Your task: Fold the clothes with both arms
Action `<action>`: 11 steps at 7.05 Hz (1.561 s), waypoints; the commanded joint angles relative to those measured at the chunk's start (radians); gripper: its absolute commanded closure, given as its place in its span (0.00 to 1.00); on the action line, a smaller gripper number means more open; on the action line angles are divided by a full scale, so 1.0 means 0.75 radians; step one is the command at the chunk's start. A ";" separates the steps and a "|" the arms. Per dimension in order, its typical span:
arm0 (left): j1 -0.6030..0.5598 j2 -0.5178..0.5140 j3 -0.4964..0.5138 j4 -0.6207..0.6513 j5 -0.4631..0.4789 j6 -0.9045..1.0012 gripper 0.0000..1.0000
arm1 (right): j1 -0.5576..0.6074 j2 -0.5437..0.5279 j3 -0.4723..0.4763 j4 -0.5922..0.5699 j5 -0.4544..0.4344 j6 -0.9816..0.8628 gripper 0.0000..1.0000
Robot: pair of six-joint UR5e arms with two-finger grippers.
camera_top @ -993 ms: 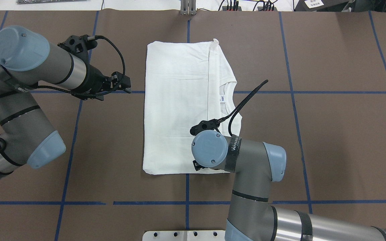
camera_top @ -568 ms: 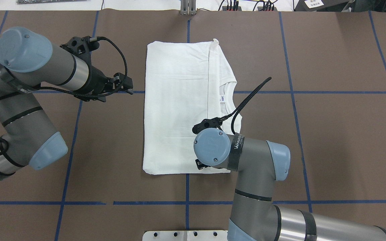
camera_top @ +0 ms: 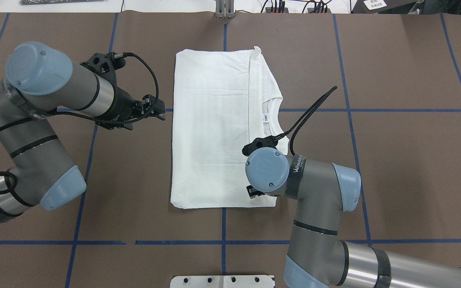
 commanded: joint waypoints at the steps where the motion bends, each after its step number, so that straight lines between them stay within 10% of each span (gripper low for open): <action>1: 0.003 -0.015 0.000 0.000 0.000 -0.004 0.00 | 0.030 -0.162 0.140 0.001 0.000 -0.078 0.00; 11: 0.003 -0.015 0.088 -0.090 0.002 0.013 0.00 | -0.005 -0.013 0.092 0.118 0.053 -0.097 0.00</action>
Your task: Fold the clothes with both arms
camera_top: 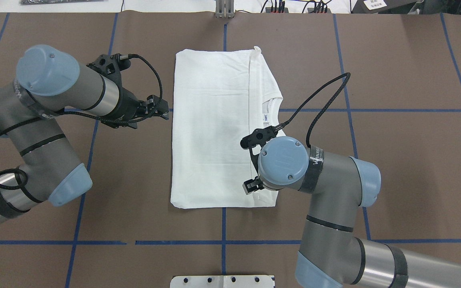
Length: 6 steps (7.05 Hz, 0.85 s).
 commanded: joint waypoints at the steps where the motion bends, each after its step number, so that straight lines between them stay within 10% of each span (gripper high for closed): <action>1: 0.001 0.000 0.007 -0.004 0.000 0.002 0.00 | -0.037 0.005 -0.032 0.001 -0.003 -0.001 0.00; 6: 0.001 -0.004 0.019 -0.006 0.000 0.000 0.00 | -0.044 0.026 -0.171 0.148 -0.003 0.001 0.00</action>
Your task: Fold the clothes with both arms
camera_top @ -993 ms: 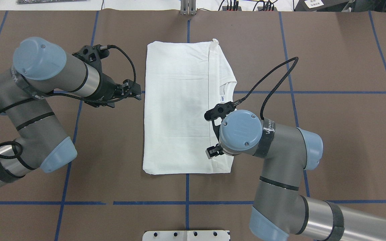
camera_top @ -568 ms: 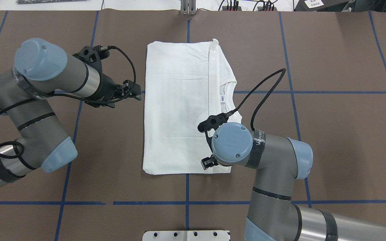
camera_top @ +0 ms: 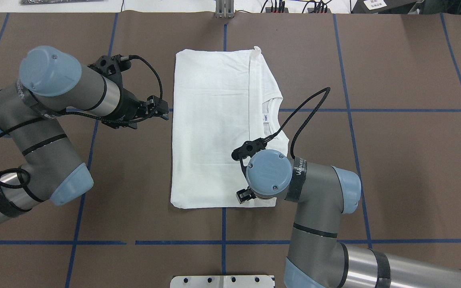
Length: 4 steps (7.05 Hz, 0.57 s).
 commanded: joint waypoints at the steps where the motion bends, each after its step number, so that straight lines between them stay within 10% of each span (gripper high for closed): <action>1: 0.000 -0.001 0.000 0.000 0.000 0.000 0.00 | -0.002 -0.008 -0.033 0.041 0.008 0.002 0.00; 4: 0.000 -0.003 0.000 0.002 0.000 -0.005 0.00 | 0.015 -0.047 -0.001 0.039 0.008 0.000 0.00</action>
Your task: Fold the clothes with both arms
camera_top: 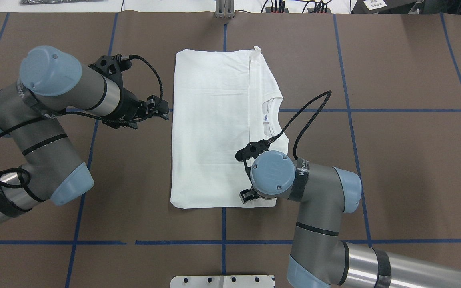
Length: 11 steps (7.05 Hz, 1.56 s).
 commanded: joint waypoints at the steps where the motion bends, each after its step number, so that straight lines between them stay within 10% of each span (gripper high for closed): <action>1: 0.000 -0.003 0.002 0.001 0.000 -0.009 0.00 | 0.023 -0.029 0.032 -0.002 0.002 0.000 0.00; 7: 0.004 -0.044 0.020 0.001 0.002 -0.009 0.00 | 0.111 -0.353 0.277 -0.002 0.031 -0.014 0.00; 11: 0.004 -0.044 0.037 -0.001 0.004 0.015 0.00 | 0.187 -0.042 0.111 0.000 0.125 -0.013 0.00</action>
